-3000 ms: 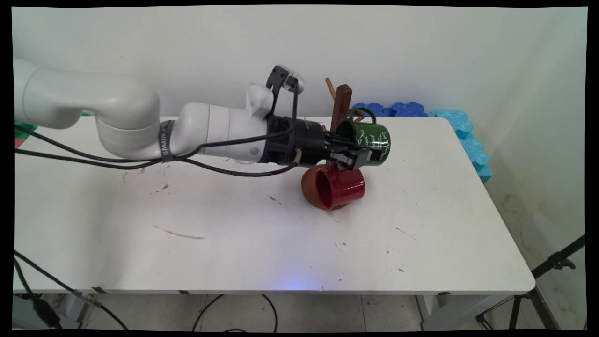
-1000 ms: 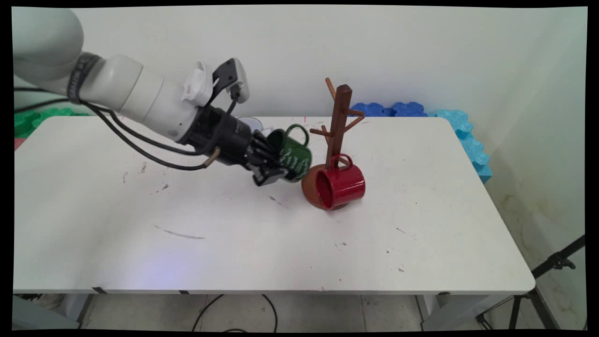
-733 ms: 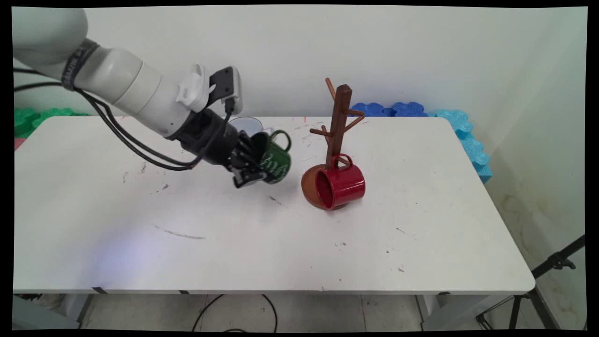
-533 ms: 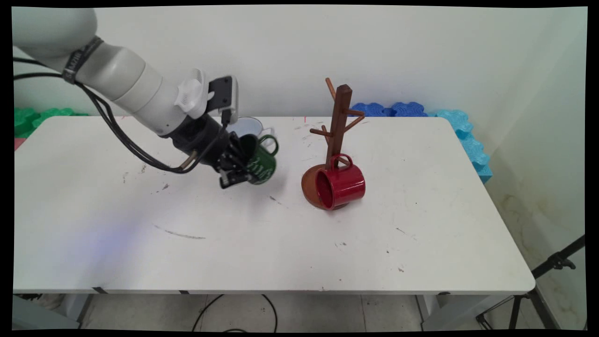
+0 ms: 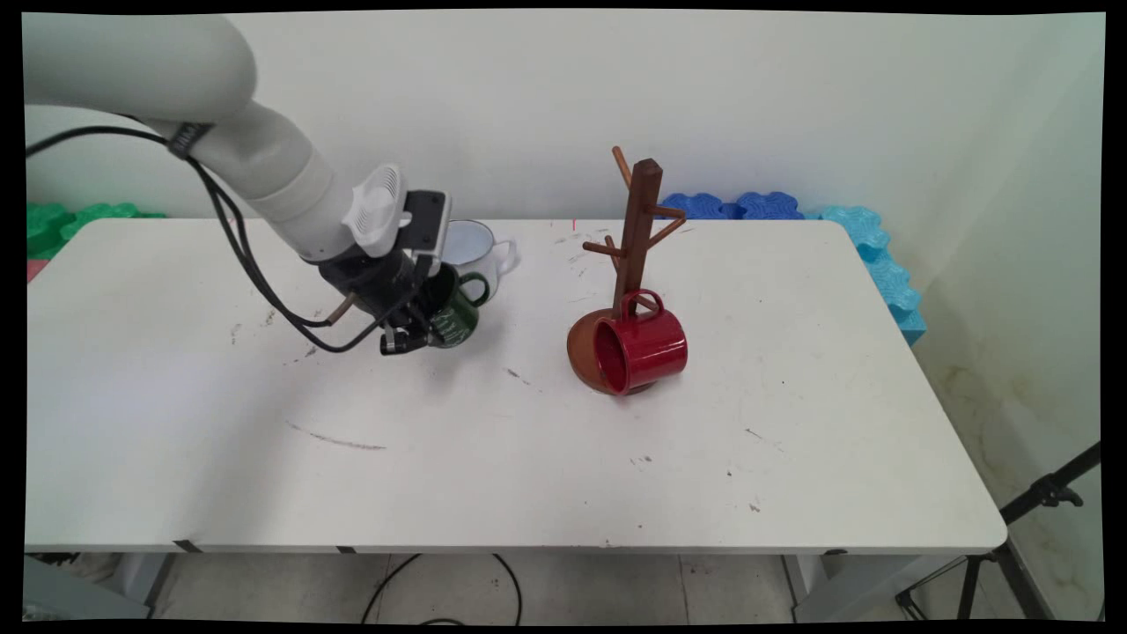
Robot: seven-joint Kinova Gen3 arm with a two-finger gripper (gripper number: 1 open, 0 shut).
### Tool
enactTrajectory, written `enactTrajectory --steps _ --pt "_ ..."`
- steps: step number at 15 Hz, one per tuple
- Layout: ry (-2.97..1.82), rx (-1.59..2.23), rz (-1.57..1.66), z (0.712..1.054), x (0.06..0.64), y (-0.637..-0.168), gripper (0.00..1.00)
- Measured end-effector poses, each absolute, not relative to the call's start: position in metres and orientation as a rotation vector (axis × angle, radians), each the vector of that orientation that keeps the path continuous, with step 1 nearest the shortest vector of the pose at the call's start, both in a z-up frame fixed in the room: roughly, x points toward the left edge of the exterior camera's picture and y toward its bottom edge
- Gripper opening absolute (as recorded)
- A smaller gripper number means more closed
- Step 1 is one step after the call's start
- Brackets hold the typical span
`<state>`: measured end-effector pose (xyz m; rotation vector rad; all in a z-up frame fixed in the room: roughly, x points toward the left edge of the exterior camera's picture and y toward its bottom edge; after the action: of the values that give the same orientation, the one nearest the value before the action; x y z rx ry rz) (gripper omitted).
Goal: Place the picked object on the table
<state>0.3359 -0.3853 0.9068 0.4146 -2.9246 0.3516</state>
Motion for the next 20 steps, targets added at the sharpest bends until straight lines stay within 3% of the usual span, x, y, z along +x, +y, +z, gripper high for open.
enactTrajectory --steps 9,19,20 --pt "-3.046 0.287 0.309 0.862 0.328 -0.421 0.00" --pt "-3.079 0.237 0.269 0.839 0.319 -0.442 0.00" --pt "-3.079 0.235 0.269 0.837 0.318 -0.444 1.00"
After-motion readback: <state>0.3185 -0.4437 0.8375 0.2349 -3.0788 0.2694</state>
